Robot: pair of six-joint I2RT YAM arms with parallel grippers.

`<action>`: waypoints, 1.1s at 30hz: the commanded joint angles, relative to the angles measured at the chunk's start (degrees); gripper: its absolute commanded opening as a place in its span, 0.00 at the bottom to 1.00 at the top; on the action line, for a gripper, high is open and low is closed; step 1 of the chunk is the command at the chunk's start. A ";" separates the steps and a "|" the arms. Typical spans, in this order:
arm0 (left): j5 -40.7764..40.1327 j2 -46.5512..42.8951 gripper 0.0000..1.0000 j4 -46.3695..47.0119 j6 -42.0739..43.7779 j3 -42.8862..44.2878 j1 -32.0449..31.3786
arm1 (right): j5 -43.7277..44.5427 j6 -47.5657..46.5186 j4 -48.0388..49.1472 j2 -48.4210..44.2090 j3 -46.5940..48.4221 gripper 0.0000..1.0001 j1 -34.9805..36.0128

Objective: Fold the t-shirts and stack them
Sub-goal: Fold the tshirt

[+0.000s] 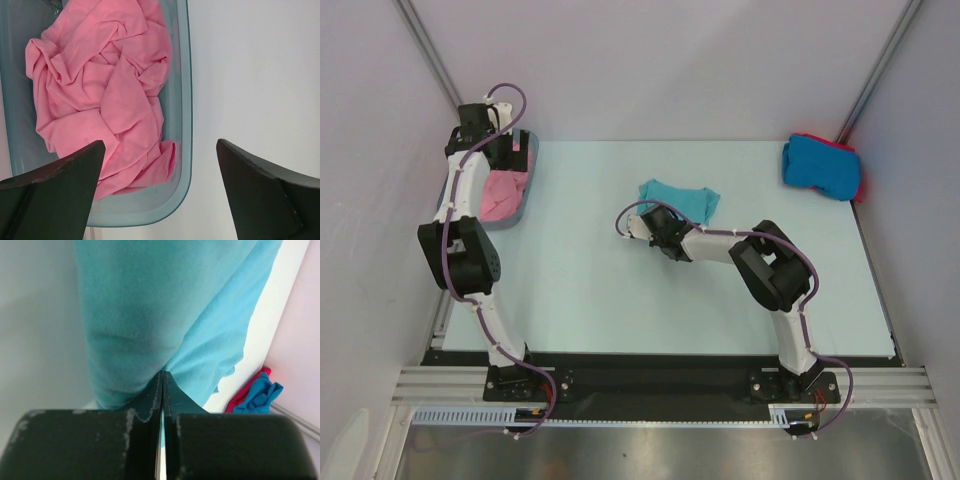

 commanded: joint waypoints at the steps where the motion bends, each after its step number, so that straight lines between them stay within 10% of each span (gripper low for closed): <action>1: 1.27 -2.09 1.00 1.75 -1.13 1.22 0.15 | -0.85 1.19 -2.16 -0.67 -2.97 0.00 0.85; 11: 0.92 -2.62 1.00 1.75 -0.25 0.78 0.06 | 1.78 -3.91 -2.68 -3.49 8.10 0.00 -1.61; 33: 0.65 -3.41 1.00 1.83 0.54 0.26 0.15 | -0.68 1.28 -3.47 -1.03 -8.35 0.00 2.88</action>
